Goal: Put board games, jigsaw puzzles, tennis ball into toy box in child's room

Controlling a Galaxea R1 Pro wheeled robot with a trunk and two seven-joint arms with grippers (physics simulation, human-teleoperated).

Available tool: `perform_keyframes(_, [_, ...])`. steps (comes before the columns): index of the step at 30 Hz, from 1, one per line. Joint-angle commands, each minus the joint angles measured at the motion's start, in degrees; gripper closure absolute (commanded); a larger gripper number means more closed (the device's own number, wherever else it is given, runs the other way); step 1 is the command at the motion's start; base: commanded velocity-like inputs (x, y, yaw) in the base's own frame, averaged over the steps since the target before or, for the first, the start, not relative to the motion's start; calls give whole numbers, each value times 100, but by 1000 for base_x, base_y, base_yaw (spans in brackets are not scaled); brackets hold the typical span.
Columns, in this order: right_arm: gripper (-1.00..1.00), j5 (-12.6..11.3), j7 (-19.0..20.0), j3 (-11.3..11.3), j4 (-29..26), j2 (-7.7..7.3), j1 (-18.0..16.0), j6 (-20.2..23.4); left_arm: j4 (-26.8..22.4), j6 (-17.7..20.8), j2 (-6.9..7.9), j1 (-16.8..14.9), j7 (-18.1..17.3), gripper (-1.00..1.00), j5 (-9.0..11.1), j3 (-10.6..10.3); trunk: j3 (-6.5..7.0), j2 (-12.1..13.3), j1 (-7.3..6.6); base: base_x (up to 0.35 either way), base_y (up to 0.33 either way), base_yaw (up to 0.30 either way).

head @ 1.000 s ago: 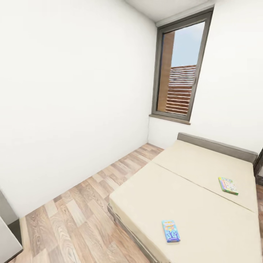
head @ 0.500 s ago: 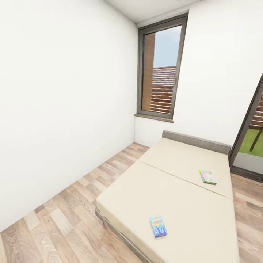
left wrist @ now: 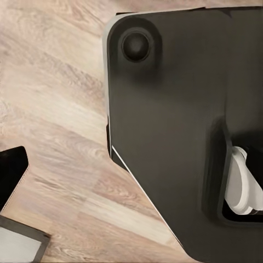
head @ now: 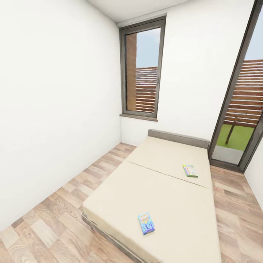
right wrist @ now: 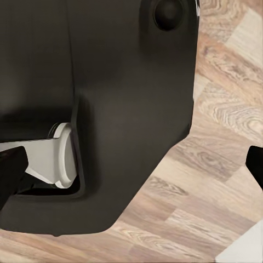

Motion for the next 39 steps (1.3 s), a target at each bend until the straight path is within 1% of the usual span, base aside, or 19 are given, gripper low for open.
perform_keyframes(1, [-100, -7, 3, -3, 0, 0, -1, 1, -1, -19, 1, 4, -4, -100, -4, -3, 0, -2, 2, 0, 0, -278])
perform_keyframes(17, [-100, -7, 2, -3, 0, 4, -1, 1, -1, -26, 9, 3, 3, -100, 7, 13, 0, -2, 2, 0, 0, -278])
perform_keyframes(29, [-100, -7, 2, -3, 0, 0, -1, 1, -1, -27, 10, 2, 26, -100, 7, 65, -2, -2, 2, 0, 0, -278])
perform_keyframes(39, [-100, -7, 3, -1, 0, 0, -1, -4, -1, -20, 12, 4, 50, -100, 41, 95, -31, -2, 2, 0, 0, -258])
